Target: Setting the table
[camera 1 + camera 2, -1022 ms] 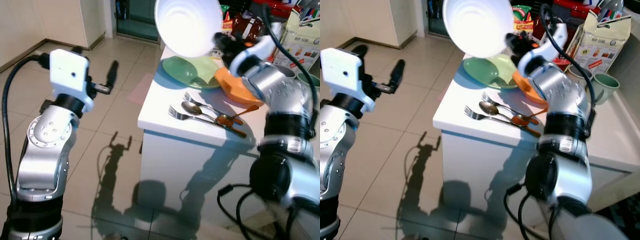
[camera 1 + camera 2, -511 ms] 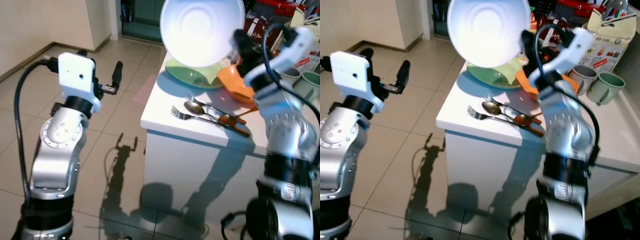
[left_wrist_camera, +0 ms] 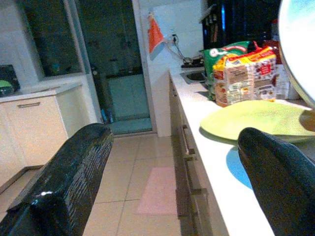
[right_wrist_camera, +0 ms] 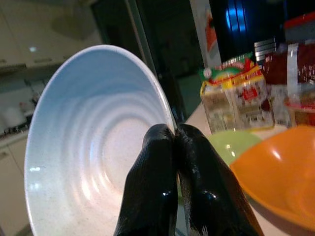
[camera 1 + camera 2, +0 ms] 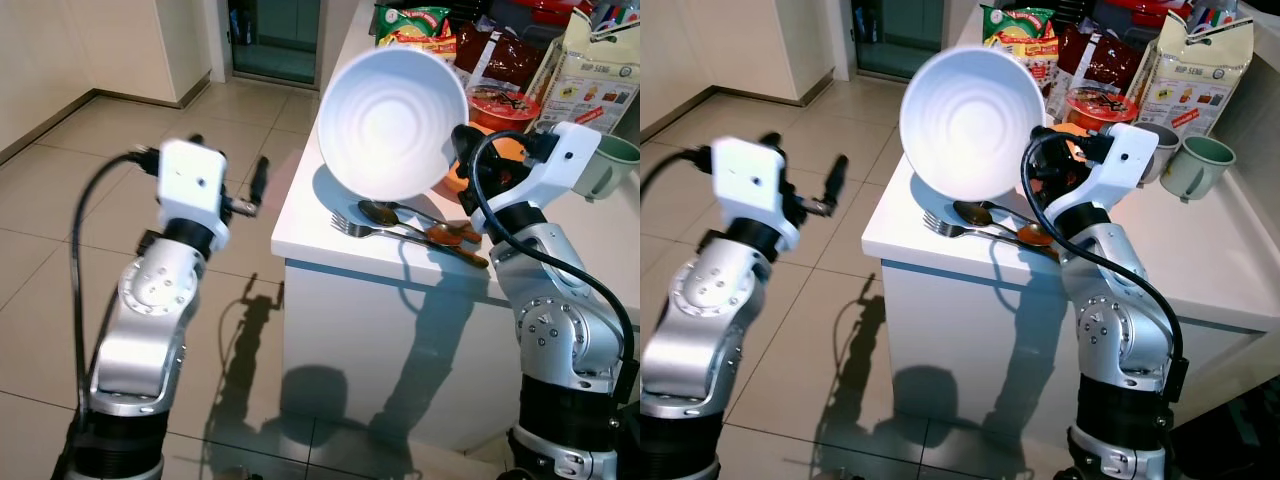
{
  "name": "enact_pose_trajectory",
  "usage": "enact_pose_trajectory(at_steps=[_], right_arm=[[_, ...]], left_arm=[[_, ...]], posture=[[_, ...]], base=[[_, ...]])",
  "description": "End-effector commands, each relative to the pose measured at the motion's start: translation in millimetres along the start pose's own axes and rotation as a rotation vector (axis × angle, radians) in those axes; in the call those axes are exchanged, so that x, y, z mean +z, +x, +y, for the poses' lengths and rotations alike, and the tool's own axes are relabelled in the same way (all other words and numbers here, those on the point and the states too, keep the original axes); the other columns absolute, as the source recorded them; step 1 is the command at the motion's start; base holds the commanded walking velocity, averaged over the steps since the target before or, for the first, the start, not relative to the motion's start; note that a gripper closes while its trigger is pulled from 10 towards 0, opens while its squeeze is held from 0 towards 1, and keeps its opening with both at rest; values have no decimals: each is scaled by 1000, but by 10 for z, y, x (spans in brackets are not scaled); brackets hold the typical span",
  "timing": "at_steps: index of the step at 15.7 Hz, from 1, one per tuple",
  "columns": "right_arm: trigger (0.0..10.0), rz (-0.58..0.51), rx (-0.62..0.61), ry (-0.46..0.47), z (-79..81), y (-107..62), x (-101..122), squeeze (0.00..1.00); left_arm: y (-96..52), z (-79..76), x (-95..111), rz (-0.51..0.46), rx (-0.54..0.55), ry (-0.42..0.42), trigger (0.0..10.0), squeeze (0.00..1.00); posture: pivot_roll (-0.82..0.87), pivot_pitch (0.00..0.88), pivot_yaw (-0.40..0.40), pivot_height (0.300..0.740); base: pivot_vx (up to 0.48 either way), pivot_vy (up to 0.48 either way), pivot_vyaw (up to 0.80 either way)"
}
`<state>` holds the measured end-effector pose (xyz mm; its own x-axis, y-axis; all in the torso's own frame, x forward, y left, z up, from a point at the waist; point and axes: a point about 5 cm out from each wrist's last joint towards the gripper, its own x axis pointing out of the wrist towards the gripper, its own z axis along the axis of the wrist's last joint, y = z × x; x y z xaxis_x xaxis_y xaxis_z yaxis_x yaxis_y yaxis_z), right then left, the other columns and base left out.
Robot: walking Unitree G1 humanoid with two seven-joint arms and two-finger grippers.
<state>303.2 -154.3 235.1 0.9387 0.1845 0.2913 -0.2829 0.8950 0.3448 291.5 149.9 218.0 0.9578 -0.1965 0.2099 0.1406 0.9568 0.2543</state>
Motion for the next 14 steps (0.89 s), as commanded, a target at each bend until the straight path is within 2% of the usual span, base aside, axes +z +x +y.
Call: enact_pose_trajectory(at_steps=[1,5,14], right_arm=[[10000,-40,-4,4,24,-52,86,0],[10000,8,9,-40,46,-99,-1,0],[10000,35,-36,5,11,-165,-43,0]], left_arm=[[4,-30,13,-10,-13,14,10000,0],[4,-40,19,-13,-20,25,10000,0],[2,-47,18,-11,-32,31,10000,0]], posture=[[-2,0,-47,740],[1,0,-47,740],[-3,0,-39,740]], base=[[0,0,0],[-123,0,0],[-258,0,-44]])
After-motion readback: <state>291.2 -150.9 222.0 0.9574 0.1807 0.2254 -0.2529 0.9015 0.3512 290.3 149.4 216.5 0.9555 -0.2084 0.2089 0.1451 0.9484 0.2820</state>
